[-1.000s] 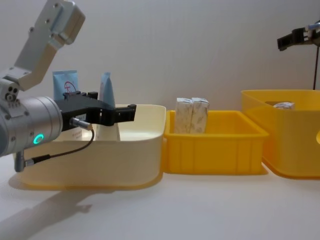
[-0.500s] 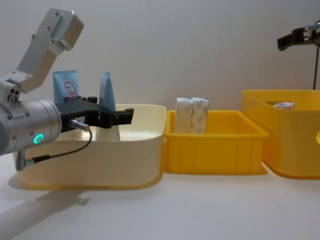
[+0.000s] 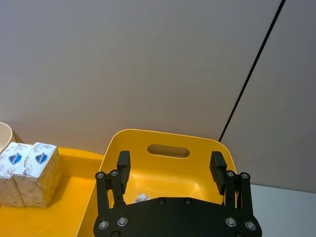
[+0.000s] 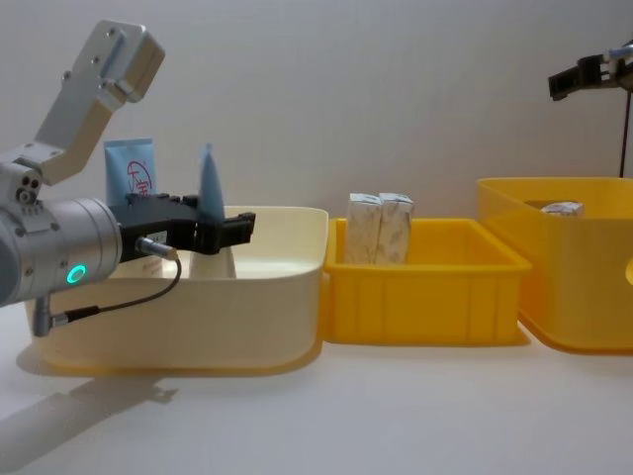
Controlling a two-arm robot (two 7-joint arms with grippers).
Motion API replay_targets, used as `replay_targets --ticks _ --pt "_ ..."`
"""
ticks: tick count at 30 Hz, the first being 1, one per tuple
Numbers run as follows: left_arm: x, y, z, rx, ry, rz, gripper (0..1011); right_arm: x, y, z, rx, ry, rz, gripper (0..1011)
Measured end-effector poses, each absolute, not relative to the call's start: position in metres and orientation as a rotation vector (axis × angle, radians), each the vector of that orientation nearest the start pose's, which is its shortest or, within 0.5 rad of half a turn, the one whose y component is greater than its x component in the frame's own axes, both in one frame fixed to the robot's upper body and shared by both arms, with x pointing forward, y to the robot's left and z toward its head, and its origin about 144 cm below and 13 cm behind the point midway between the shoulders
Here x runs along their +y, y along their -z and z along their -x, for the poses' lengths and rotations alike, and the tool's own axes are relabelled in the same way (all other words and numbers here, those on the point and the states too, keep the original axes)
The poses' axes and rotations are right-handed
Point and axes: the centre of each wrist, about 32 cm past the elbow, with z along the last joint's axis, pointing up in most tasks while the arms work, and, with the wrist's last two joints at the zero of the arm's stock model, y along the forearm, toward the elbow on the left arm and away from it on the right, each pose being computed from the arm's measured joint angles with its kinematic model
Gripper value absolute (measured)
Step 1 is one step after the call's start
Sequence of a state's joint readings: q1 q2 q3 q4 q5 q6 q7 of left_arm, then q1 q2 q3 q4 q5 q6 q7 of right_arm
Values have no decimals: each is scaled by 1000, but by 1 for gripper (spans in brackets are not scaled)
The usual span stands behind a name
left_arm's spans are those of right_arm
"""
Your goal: Bimanual collaborative sorting of washing and personal care products
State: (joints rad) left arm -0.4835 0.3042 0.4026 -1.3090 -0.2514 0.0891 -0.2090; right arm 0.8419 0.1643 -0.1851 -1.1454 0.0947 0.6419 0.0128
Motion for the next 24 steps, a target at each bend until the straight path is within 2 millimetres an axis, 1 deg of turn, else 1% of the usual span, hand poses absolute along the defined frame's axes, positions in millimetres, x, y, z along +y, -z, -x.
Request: replay_targets --ticks 1,5,9,10,11,13,19,24 --pt "224 -1220 -574 -150 -1087 -132 738 -245 -1364 -649 65 1526 319 1001" --pt "224 -1220 -575 -150 -1086 -132 589 -245 -1364 -649 66 1526 319 1001" --pt "224 -1220 -575 -149 -1086 -132 479 -245 -1364 -649 65 1526 319 1001" --pt "224 -1220 -576 -149 -1086 -132 416 -245 -1364 -649 65 1526 319 1001" --pt "224 -1220 -576 -149 -1086 -132 416 -245 -1364 -649 65 1526 319 1001" --pt "225 -1220 -576 -149 -1086 -132 339 -245 -1364 -649 65 1526 319 1001" --pt "225 -1220 -576 -149 -1085 -132 280 -245 -1364 -649 65 1526 319 1001" --pt "225 -1220 -576 -148 -1085 -132 266 -245 -1364 -649 65 1526 319 1001"
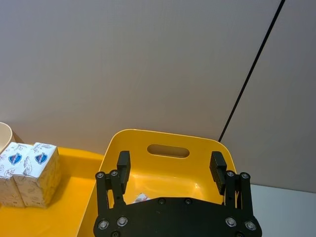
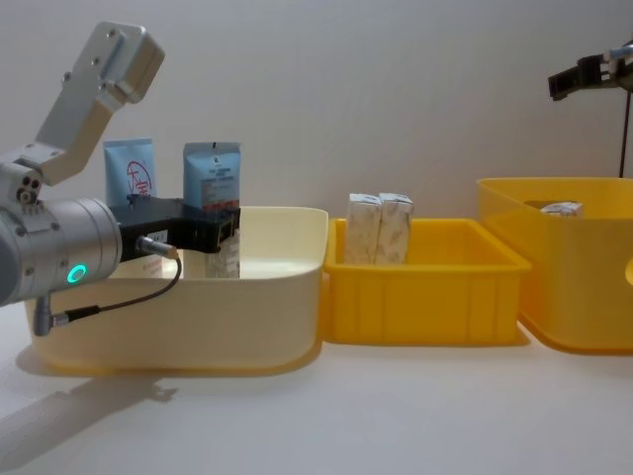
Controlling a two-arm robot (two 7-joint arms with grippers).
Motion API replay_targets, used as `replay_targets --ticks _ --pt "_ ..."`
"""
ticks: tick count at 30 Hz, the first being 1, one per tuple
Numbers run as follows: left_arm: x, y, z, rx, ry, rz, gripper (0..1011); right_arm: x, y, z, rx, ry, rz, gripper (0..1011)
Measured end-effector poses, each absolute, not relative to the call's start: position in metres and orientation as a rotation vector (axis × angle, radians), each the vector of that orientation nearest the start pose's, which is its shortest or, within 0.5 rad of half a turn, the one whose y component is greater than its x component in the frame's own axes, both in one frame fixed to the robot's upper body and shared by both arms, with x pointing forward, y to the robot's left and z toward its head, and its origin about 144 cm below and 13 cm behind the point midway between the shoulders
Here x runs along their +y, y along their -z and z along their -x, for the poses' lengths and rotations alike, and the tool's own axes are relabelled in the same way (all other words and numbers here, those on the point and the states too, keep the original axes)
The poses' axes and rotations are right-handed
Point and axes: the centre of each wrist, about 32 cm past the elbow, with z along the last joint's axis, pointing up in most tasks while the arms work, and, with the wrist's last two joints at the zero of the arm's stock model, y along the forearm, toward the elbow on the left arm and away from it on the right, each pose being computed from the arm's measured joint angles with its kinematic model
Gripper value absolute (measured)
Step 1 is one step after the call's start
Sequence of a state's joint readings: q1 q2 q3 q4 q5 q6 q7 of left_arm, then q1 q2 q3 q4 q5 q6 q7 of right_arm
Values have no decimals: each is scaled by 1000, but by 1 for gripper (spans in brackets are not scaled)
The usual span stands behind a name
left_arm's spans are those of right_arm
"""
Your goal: Bimanual collaborative sorting of washing and personal care products
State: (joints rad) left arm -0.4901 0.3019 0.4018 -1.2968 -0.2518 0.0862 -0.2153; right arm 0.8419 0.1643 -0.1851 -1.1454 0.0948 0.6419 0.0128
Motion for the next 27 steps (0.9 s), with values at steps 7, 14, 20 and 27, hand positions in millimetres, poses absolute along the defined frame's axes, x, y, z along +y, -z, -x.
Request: replay_targets --ticks 7,14,20,27 --pt "225 -1220 -577 -148 -1085 -132 264 -245 -1364 -649 65 1526 319 1001" --pt "225 -1220 -577 -148 -1085 -133 266 -245 -1364 -649 65 1526 319 1001" --pt "225 -1220 -577 -148 -1085 -133 266 -245 -1364 -649 65 1526 319 1001" --pt "225 -1220 -577 -148 -1085 -134 266 -245 -1364 -649 65 1526 319 1001"
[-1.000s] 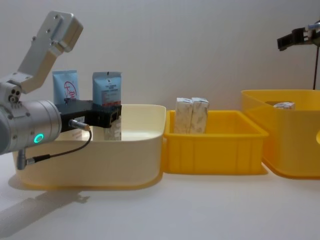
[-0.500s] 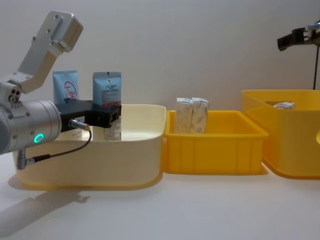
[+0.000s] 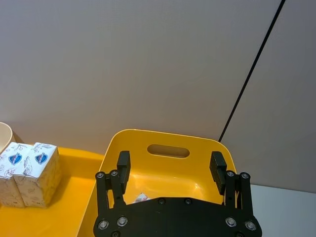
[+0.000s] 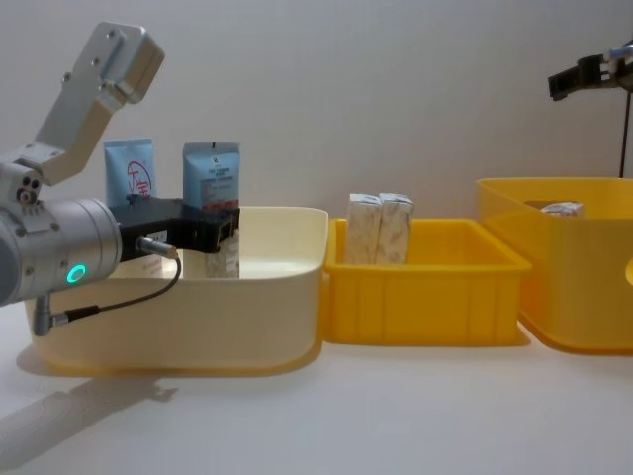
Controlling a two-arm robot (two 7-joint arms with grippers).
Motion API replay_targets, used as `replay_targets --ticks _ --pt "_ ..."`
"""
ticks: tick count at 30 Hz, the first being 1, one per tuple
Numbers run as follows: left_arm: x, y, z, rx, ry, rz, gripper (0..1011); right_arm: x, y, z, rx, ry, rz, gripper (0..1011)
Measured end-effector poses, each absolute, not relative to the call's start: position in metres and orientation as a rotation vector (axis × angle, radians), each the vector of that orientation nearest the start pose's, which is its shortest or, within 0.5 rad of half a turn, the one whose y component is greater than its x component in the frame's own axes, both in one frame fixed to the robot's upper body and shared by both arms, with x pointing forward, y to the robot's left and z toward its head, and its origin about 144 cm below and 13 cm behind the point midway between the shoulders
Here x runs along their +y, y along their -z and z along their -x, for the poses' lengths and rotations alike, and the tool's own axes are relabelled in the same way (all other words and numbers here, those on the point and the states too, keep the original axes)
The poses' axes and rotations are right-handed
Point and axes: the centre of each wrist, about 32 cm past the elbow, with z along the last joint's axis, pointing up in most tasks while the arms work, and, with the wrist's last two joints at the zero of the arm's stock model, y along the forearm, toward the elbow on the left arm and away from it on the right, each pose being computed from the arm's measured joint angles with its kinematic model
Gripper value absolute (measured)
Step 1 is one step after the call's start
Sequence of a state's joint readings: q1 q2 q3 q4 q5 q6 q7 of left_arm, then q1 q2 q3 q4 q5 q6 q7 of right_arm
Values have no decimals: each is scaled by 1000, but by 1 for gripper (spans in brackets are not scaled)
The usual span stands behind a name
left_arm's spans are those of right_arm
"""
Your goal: Bimanual collaborative sorting of washing and personal care products
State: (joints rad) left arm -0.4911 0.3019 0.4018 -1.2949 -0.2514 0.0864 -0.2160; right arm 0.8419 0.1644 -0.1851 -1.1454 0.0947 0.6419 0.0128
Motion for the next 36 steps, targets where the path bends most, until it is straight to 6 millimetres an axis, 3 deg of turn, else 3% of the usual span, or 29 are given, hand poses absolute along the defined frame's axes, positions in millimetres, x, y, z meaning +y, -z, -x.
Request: replay_targets --ticks 11,36 --pt "222 -1229 -576 -173 -1081 -131 264 -245 -1364 -649 65 1526 319 1001" --pt "210 -1288 -552 -384 -1086 39 266 -245 -1364 -649 65 1525 318 1001"
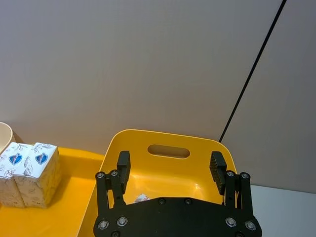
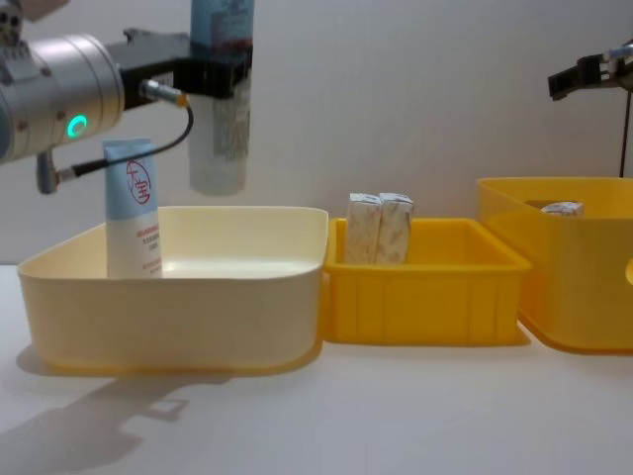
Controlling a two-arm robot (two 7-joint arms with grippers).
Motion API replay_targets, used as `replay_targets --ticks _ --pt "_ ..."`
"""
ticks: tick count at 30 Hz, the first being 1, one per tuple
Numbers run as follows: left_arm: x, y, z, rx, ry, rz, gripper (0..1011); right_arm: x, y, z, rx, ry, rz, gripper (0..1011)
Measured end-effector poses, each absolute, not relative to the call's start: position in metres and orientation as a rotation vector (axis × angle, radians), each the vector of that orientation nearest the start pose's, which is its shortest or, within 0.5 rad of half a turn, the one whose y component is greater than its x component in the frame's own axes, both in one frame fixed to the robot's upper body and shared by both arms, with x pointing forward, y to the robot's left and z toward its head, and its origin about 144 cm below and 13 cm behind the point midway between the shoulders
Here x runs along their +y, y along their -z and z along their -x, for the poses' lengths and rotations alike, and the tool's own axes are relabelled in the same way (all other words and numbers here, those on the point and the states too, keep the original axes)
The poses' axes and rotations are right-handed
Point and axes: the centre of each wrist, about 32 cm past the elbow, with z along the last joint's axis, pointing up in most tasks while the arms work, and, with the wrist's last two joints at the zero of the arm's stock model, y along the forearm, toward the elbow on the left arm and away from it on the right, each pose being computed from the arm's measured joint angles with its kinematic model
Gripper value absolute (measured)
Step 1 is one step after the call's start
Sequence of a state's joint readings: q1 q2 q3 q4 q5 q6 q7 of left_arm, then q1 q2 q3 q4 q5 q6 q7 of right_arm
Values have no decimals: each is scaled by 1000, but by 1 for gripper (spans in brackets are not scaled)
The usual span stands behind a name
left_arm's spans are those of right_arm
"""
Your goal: Bimanual collaborative sorting of washing and personal care products
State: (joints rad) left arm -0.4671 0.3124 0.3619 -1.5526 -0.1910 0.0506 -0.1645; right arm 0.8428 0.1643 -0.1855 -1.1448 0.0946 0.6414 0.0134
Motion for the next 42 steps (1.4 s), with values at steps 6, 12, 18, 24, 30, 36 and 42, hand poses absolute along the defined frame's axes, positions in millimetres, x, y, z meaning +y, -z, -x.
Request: replay_targets --ticks 6,12,18,24,30,36,42 --pt "212 -1295 -552 -387 -1069 103 264 -243 -1365 -652 37 1506 326 1001" --pt "218 -1299 -554 -378 -1055 157 264 -242 -1364 -656 -5 1460 331 1001" --pt "221 -1300 -558 -366 -1049 190 264 -241 -1365 -658 -37 1400 328 1001" --pt "224 -1300 -561 -356 -1050 213 264 -240 -1366 -660 -66 1312 328 1001" --pt "226 -1301 -564 -349 -1052 224 264 -239 -1367 -661 -84 1220 323 1001" --pt "226 -1301 -564 -345 -1053 228 264 -240 -1368 -663 -101 1151 320 1001" --pt "225 -1302 -564 -340 -1057 225 264 -238 -1368 -663 -117 1098 324 1001"
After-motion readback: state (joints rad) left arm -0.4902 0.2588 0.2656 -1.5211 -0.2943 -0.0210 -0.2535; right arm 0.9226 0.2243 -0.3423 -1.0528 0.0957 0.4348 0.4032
